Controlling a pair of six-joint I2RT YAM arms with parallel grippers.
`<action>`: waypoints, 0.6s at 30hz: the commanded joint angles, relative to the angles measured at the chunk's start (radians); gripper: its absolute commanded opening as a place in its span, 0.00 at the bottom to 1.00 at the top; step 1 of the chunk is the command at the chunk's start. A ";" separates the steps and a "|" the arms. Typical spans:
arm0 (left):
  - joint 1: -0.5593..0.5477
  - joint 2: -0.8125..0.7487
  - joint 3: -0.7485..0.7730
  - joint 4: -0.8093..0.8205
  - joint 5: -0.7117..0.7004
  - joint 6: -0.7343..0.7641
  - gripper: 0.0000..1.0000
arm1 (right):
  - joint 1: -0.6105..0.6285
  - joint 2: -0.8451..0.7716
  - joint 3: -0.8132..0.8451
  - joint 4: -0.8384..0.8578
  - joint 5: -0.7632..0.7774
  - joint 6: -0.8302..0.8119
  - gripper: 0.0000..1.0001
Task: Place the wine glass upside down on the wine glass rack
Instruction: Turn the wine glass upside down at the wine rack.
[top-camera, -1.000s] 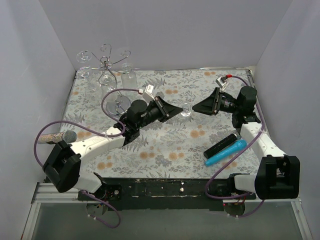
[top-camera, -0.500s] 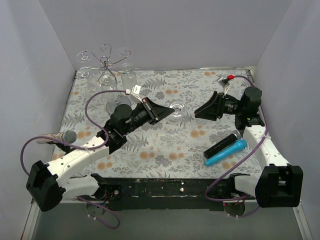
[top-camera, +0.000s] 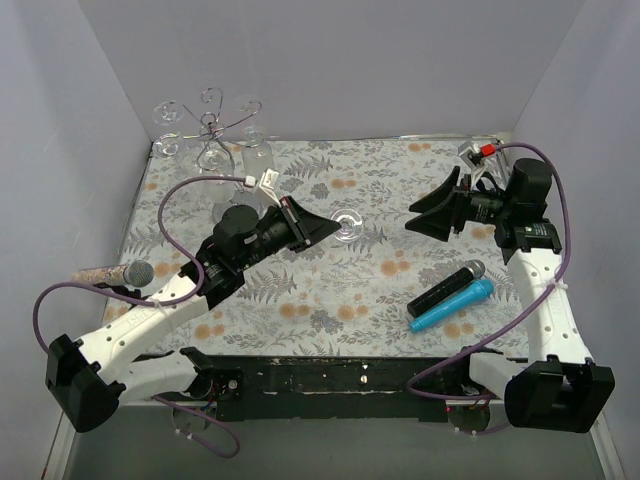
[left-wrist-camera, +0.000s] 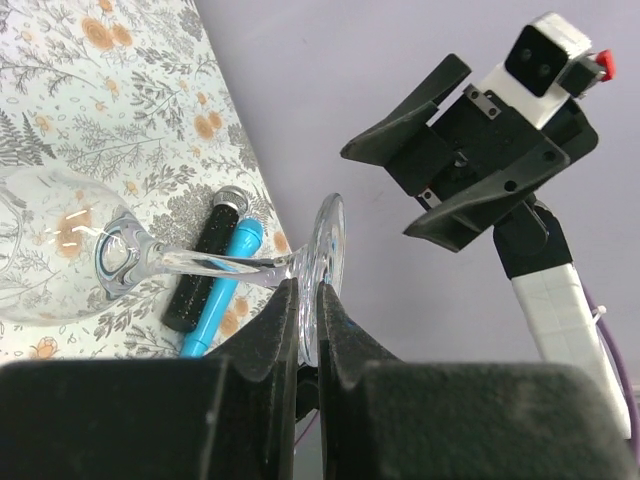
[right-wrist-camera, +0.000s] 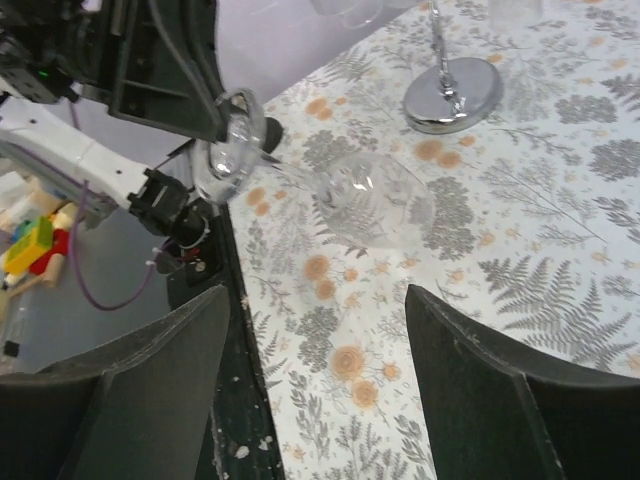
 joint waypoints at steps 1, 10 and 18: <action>0.006 -0.042 0.125 -0.047 0.010 0.088 0.00 | -0.041 -0.010 0.065 -0.197 0.038 -0.214 0.79; 0.006 -0.031 0.237 -0.145 0.013 0.166 0.00 | -0.086 -0.018 0.119 -0.406 0.101 -0.411 0.79; 0.006 0.001 0.353 -0.193 0.017 0.220 0.00 | -0.092 -0.013 0.079 -0.397 0.103 -0.432 0.79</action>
